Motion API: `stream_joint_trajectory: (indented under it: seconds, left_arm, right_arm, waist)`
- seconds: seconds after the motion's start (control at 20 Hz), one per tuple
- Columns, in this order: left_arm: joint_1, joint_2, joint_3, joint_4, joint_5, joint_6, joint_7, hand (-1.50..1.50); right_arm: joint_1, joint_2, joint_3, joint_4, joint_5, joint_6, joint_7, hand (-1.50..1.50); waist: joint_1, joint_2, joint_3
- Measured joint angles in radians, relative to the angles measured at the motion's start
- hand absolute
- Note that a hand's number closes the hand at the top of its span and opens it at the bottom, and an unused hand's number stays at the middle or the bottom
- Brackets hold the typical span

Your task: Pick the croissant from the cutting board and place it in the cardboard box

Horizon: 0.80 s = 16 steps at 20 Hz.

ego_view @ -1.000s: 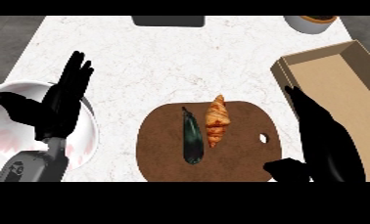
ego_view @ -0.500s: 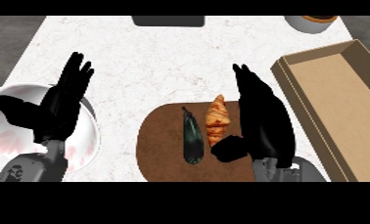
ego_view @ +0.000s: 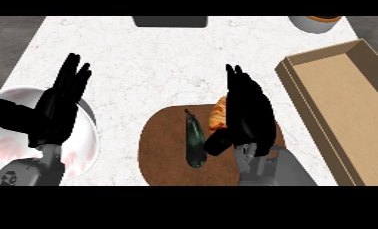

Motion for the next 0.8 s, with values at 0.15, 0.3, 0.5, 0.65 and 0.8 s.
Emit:
stream_joint_trajectory:
  seconds: [0.15,0.3,0.5,0.65,0.8]
  left_arm:
    - [0.007,-0.001,0.006,-0.006,-0.004,-0.009,-0.005,0.00]
    - [0.005,-0.010,0.012,0.006,-0.012,-0.016,-0.022,0.00]
    - [-0.002,-0.018,0.017,0.010,-0.020,-0.018,-0.010,0.00]
    - [-0.004,-0.022,0.023,0.007,-0.023,-0.022,0.000,0.00]
    - [0.002,-0.036,0.012,0.004,-0.042,-0.019,-0.007,0.00]
  right_arm:
    - [-0.001,0.006,0.010,0.056,0.007,-0.021,-0.004,-1.50]
    - [-0.007,0.009,0.010,0.107,0.015,-0.044,-0.018,-1.50]
    - [-0.016,0.011,0.030,0.136,0.030,-0.064,-0.019,-1.50]
    - [-0.014,0.011,0.033,0.165,0.035,-0.083,-0.029,-1.50]
    - [-0.011,0.012,0.043,0.181,0.022,-0.104,-0.024,-1.50]
  waist:
    - [0.000,0.000,0.001]
    - [-0.002,0.001,0.003]
    - [-0.003,0.000,0.002]
    - [-0.003,0.000,0.002]
    - [-0.003,0.000,0.003]
